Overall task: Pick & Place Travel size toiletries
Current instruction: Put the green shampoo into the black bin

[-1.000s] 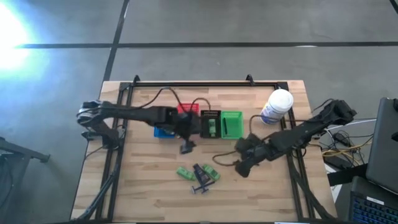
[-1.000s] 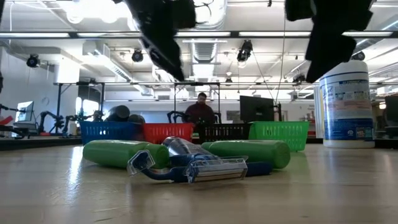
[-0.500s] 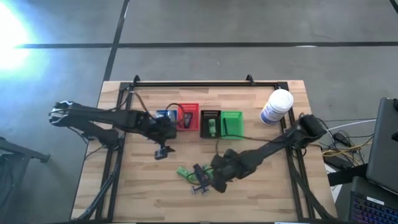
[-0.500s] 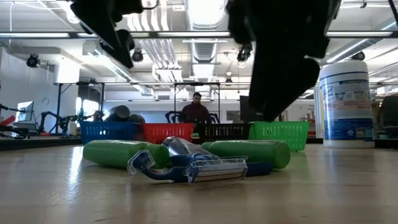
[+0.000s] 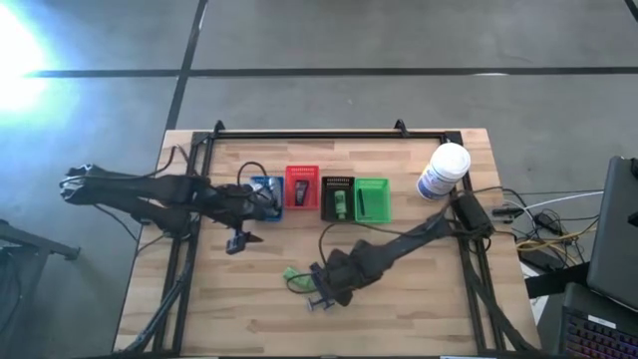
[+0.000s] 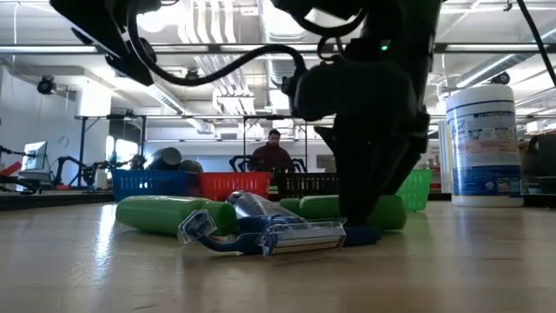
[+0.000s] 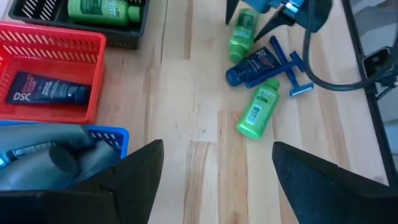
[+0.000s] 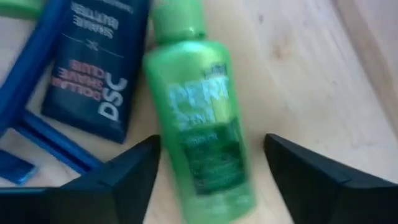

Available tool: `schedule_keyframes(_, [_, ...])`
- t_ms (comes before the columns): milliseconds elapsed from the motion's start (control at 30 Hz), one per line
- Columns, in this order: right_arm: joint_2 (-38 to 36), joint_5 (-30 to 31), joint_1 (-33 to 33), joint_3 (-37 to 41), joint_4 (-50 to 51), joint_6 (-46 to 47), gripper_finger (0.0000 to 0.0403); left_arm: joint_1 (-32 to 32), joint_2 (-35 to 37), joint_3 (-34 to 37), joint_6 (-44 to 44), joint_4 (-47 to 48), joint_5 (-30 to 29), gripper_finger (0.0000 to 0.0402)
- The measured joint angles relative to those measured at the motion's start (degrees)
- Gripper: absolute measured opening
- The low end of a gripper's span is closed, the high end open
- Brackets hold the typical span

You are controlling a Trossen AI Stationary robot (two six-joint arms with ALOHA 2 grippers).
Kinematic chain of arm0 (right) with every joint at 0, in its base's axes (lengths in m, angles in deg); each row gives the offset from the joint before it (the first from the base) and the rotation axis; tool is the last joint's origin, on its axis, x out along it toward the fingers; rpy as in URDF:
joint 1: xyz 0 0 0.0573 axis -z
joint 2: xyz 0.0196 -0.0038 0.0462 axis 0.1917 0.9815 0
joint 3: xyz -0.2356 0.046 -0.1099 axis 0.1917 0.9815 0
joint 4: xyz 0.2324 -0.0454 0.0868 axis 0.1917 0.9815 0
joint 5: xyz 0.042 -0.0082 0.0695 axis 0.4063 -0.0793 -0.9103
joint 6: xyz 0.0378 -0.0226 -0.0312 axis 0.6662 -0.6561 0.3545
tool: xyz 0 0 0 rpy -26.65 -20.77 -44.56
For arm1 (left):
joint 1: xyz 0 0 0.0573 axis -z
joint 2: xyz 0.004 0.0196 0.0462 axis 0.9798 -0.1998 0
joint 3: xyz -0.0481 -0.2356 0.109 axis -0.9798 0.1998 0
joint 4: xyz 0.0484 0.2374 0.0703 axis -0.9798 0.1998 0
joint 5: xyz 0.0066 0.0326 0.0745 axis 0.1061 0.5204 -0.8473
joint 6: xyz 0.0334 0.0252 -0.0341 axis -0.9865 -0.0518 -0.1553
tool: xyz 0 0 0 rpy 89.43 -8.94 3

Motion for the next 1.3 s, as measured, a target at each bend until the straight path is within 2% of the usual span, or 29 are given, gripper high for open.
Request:
schedule_keyframes(133, [-0.8, -1.6, 1.7, 0.4, 0.3, -1.1, 0.0202, 0.0, 2.5, 1.4, 0.0, 1.4, 0.0, 0.0305])
schedule_keyframes(267, [-4.4, -0.6, 4.2, 0.7, 1.1, 0.0, 0.0132, 0.2, 5.0, 3.6, 0.1, 3.3, 0.0, 0.0305])
schedule_keyframes(367, [-9.8, 2.9, 6.5, 0.7, 1.9, 3.8, 0.0112, 0.8, 6.5, 5.7, 1.4, 3.8, 0.0, 0.0305])
schedule_keyframes(467, [-15.1, 5.4, 10.3, 1.1, 1.8, 11.7, 0.0112, 2.4, 7.6, 8.0, 3.4, 3.1, 0.2, 0.0305])
schedule_keyframes(567, [-17.6, 5.4, 15.6, 1.8, 1.4, 18.7, 0.0130, 6.4, 7.7, 10.5, 0.3, 0.3, 0.6, 0.0305])
schedule_keyframes(667, [-17.0, 5.8, 20.8, 1.9, 1.1, 18.9, 0.0154, 12.1, 7.0, 12.9, -5.6, -5.8, -0.1, 0.0305])
schedule_keyframes(800, [-14.3, 5.4, 25.9, 1.9, 0.9, 17.4, 0.0172, 18.3, 3.5, 15.1, -11.3, -15.5, -5.0, 0.0305])
schedule_keyframes(1033, [-12.0, 4.5, 29.2, 1.8, 0.1, 13.0, 0.0215, 19.8, -9.4, 16.0, -16.0, -31.6, -6.5, 0.0305])
schedule_keyframes(1300, [-15.6, 5.9, 25.8, 1.7, 2.4, 7.5, 0.0271, 19.4, -26.0, 9.6, -17.9, -36.6, -6.2, 0.0305])
